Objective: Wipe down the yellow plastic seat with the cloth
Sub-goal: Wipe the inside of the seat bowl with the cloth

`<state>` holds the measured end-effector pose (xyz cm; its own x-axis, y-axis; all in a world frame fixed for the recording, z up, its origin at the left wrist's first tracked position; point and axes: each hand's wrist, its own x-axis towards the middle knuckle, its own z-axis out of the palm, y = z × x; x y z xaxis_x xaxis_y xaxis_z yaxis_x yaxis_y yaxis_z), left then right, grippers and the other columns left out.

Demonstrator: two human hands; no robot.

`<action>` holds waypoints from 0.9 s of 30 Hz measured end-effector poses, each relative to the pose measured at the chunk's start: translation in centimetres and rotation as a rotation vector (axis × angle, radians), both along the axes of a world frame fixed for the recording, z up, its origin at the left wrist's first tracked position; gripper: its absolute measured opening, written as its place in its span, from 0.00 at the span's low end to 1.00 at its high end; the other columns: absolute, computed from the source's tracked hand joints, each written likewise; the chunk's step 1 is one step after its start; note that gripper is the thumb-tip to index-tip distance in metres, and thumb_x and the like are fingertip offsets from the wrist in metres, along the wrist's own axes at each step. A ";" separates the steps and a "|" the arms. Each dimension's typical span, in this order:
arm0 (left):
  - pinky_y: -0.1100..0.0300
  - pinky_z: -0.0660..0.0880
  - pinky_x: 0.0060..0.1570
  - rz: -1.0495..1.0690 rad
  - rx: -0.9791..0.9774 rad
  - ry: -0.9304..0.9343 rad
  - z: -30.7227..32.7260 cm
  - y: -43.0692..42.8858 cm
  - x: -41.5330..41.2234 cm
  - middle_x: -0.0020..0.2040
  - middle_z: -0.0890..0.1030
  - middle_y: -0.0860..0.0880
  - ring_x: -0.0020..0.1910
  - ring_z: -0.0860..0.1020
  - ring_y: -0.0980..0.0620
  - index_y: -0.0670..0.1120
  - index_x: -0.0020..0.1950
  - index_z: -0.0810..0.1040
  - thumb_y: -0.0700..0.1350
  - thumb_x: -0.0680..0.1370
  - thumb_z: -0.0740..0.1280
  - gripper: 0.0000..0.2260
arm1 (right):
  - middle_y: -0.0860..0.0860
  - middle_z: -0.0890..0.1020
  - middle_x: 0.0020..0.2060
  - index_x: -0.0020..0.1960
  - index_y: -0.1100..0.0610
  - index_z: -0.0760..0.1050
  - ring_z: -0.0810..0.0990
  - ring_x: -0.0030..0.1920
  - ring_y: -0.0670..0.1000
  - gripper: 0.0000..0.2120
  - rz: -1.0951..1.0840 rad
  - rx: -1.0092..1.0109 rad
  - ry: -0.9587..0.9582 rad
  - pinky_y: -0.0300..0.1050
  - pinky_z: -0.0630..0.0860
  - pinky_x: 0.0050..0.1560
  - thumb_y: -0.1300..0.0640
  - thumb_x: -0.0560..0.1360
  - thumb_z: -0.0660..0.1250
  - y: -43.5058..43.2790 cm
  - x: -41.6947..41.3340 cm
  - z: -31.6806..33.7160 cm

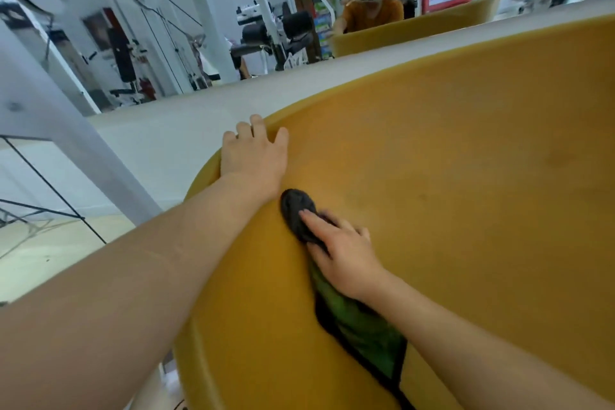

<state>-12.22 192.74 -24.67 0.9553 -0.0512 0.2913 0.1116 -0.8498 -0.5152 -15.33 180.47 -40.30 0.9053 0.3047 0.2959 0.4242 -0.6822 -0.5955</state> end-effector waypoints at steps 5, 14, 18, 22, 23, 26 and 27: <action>0.46 0.70 0.55 -0.074 -0.146 -0.028 1.7 0.1 -0.8 0.63 0.67 0.39 0.59 0.70 0.37 0.48 0.72 0.60 0.41 0.77 0.64 0.24 | 0.49 0.61 0.76 0.78 0.45 0.51 0.54 0.76 0.53 0.26 -0.531 0.062 0.322 0.61 0.56 0.69 0.44 0.81 0.52 -8.0 3.8 -2.7; 0.48 0.70 0.55 -0.082 -0.096 -0.038 1.1 0.7 -0.9 0.66 0.66 0.39 0.60 0.69 0.37 0.46 0.73 0.59 0.40 0.77 0.63 0.25 | 0.39 0.54 0.77 0.77 0.39 0.49 0.53 0.76 0.47 0.25 -0.042 -0.141 -0.199 0.55 0.60 0.63 0.47 0.82 0.51 -0.4 2.0 0.2; 0.48 0.71 0.55 -0.075 -0.141 -0.030 1.3 0.3 -1.1 0.66 0.66 0.38 0.60 0.69 0.38 0.44 0.73 0.59 0.40 0.77 0.63 0.26 | 0.40 0.52 0.77 0.77 0.41 0.50 0.52 0.76 0.52 0.24 -0.547 0.025 0.172 0.63 0.57 0.68 0.49 0.83 0.50 -7.5 6.6 -1.8; 0.51 0.69 0.47 -0.075 -0.207 -0.070 1.2 0.9 -0.8 0.62 0.71 0.40 0.55 0.73 0.39 0.44 0.70 0.64 0.39 0.76 0.61 0.21 | 0.40 0.54 0.77 0.77 0.43 0.52 0.54 0.75 0.51 0.24 -0.310 0.218 0.064 0.60 0.55 0.68 0.51 0.82 0.50 2.8 4.1 2.7; 0.52 0.68 0.44 -0.070 -0.213 -0.090 1.2 1.2 -0.8 0.60 0.72 0.42 0.54 0.74 0.40 0.44 0.68 0.66 0.39 0.77 0.61 0.19 | 0.40 0.57 0.77 0.76 0.43 0.55 0.56 0.74 0.50 0.24 -0.179 0.247 -0.054 0.58 0.57 0.65 0.51 0.81 0.50 5.6 2.7 4.0; 0.54 0.67 0.40 -0.067 -0.195 -0.129 1.2 1.8 -1.1 0.55 0.74 0.44 0.49 0.75 0.42 0.45 0.62 0.69 0.41 0.77 0.62 0.13 | 0.40 0.60 0.75 0.75 0.43 0.57 0.59 0.72 0.51 0.22 0.049 0.195 -0.317 0.55 0.61 0.57 0.52 0.81 0.50 7.6 2.3 5.5; 0.55 0.67 0.40 -0.073 -0.189 -0.129 1.3 1.8 -1.2 0.55 0.74 0.44 0.49 0.75 0.42 0.44 0.61 0.70 0.40 0.77 0.61 0.13 | 0.40 0.59 0.76 0.76 0.43 0.55 0.58 0.72 0.51 0.23 0.005 0.122 -0.356 0.55 0.62 0.58 0.51 0.82 0.51 6.4 3.7 5.1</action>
<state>-13.45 194.57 -23.33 0.9052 -0.0513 0.4219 0.1012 -0.9381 -0.3312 -11.60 186.87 -35.21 0.7379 0.2521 0.6260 0.6224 -0.6128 -0.4869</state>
